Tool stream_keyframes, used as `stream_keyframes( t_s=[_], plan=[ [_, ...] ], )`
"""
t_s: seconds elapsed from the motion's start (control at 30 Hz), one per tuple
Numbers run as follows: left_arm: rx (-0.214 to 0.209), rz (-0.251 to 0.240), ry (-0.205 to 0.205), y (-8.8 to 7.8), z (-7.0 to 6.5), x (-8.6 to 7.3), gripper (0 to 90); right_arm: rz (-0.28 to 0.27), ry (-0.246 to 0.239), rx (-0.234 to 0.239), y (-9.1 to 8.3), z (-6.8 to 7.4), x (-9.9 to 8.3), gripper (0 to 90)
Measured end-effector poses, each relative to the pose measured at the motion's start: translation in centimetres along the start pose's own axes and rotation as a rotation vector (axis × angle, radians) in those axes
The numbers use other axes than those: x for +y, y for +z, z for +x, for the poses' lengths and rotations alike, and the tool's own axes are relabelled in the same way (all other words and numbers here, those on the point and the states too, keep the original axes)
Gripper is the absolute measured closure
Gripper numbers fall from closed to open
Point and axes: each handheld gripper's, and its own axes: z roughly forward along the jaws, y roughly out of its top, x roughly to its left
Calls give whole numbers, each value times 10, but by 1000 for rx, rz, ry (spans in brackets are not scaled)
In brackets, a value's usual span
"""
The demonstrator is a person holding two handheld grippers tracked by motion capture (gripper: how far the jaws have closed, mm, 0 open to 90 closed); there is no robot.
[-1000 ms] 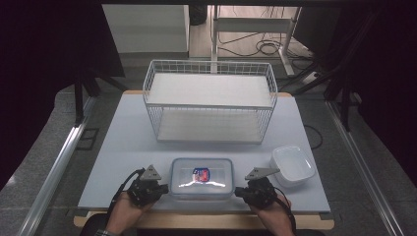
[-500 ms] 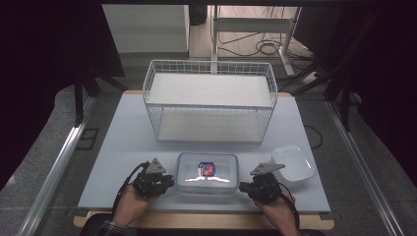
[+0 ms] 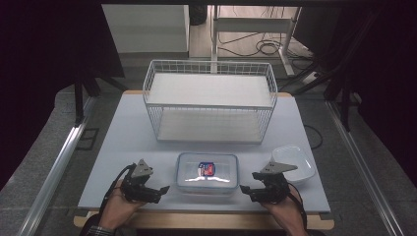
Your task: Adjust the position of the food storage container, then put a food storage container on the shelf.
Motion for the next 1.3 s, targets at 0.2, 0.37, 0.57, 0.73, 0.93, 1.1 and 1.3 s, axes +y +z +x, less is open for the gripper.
stream_keyframes(
  t_s=[0.2,0.37,0.57,0.73,0.93,1.1,1.3],
  plan=[
    [9,2,22,2,0,-2,22,-7,10,12,1,-2,-1,173],
    [10,-16,19,1,2,-3,19,-17,21,8,-1,-4,-1,142],
    [5,-43,37,1,4,-4,20,-22,15,0,-2,-4,-1,112],
    [14,-38,43,1,5,-4,26,-39,21,-14,-5,-4,0,84],
    [5,-21,0,-2,5,2,32,-65,31,-19,-9,-6,4,43],
    [4,-34,-13,-5,4,8,20,-63,46,9,-10,-2,9,19],
    [-78,-63,-37,-6,5,21,14,-40,60,34,-6,3,22,27]
  ],
)
